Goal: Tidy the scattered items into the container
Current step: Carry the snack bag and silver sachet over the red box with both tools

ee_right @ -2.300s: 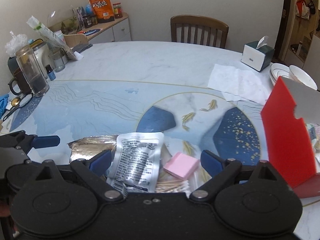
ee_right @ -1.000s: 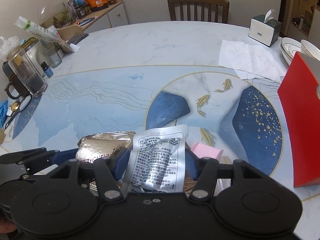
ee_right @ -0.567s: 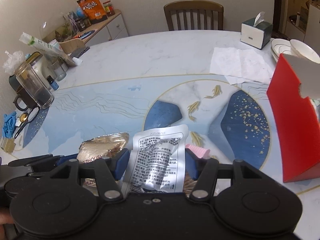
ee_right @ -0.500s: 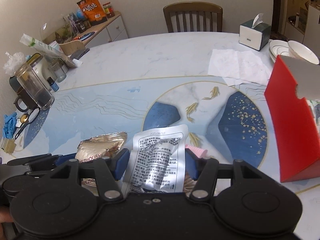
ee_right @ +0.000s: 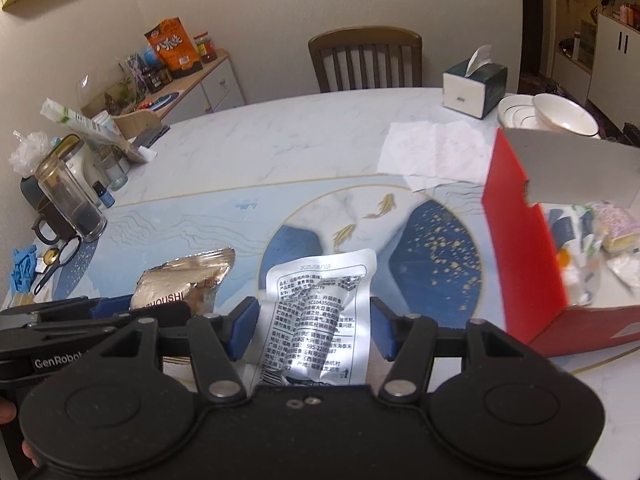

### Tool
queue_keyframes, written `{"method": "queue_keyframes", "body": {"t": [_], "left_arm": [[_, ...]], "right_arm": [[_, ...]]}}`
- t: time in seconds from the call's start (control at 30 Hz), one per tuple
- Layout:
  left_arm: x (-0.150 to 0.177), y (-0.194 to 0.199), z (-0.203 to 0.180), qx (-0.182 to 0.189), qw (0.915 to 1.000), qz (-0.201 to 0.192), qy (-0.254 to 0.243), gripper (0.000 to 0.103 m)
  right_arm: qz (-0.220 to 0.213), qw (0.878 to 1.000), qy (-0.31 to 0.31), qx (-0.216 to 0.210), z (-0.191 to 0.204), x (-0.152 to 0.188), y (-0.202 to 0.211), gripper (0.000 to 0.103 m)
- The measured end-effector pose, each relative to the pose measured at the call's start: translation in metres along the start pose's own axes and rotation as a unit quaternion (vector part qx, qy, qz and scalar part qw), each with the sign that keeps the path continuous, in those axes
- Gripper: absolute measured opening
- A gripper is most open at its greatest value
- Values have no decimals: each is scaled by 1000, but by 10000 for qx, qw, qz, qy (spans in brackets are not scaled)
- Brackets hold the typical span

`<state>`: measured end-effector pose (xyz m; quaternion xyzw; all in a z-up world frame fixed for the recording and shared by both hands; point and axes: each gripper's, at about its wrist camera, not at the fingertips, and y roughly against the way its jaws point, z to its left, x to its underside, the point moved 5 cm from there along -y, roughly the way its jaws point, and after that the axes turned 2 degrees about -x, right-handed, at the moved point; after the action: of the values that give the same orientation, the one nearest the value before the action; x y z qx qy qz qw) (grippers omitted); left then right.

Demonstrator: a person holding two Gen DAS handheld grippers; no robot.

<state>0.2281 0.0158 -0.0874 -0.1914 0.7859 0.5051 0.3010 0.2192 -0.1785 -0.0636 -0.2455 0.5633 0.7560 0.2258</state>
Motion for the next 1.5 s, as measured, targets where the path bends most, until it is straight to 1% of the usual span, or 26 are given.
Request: {"method": "queue_keyframes", "body": {"t": [0.23, 0.6, 1.1, 1.5], "left_arm": [[-11, 2, -38, 140, 9995, -101, -265, 45], [-25, -7, -102, 321, 9980, -225, -499, 45], [-40, -45, -195, 462, 9953, -277, -806, 45], [-55, -78, -252, 505, 9923, -262, -1097, 45]], "right_arm": [[-131, 9999, -35, 22, -25, -5, 23, 58], [-301, 9995, -43, 60, -77, -15, 55, 58], [-414, 9990, -33, 133, -160, -29, 78, 58], [-479, 9985, -14, 261, -216, -40, 87, 58]]}}
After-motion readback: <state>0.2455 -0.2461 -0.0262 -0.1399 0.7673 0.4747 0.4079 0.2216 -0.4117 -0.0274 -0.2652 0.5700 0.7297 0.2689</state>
